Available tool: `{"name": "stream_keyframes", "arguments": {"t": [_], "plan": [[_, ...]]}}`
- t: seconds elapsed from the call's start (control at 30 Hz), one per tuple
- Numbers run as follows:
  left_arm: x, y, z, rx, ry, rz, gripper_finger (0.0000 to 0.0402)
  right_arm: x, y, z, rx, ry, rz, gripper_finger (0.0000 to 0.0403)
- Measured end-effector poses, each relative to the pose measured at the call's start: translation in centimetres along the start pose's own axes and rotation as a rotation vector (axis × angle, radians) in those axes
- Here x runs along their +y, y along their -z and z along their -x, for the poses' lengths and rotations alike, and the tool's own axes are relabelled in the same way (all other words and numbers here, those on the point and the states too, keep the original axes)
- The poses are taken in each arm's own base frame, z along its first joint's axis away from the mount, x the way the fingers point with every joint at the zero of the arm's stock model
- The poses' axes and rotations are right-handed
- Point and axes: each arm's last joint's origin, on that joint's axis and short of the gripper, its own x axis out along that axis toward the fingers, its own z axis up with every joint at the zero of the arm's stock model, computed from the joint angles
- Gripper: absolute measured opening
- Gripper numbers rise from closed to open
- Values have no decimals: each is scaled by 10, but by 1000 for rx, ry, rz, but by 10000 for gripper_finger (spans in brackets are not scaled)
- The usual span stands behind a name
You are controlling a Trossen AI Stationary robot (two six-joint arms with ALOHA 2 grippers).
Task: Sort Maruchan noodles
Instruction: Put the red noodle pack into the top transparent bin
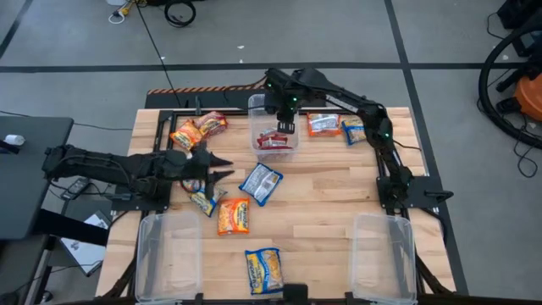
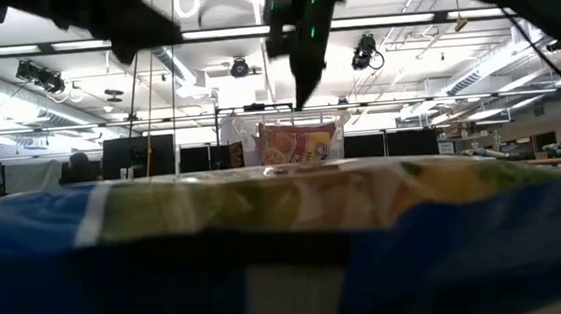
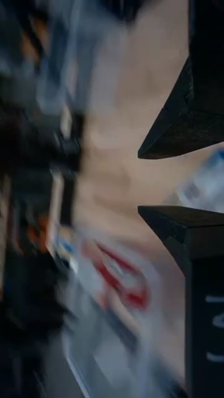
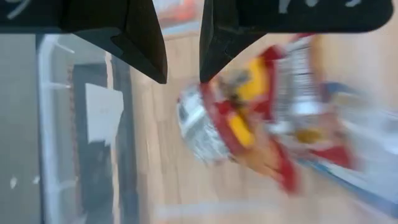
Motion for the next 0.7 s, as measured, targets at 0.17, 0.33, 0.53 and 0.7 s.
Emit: {"name": "stream_keyframes", "arguments": {"t": [0.17,0.33,0.53,0.7], "plan": [[36,9,-4,110,-223,65,137,47,-3,63,-131,-3,33,99],[77,11,-2,124,-442,217,137,105,-3,108,-227,-24,104,98],[96,23,-17,215,-549,251,154,162,4,127,-219,55,160,98],[99,36,-48,267,-537,209,194,187,24,135,-150,143,123,98]]}}
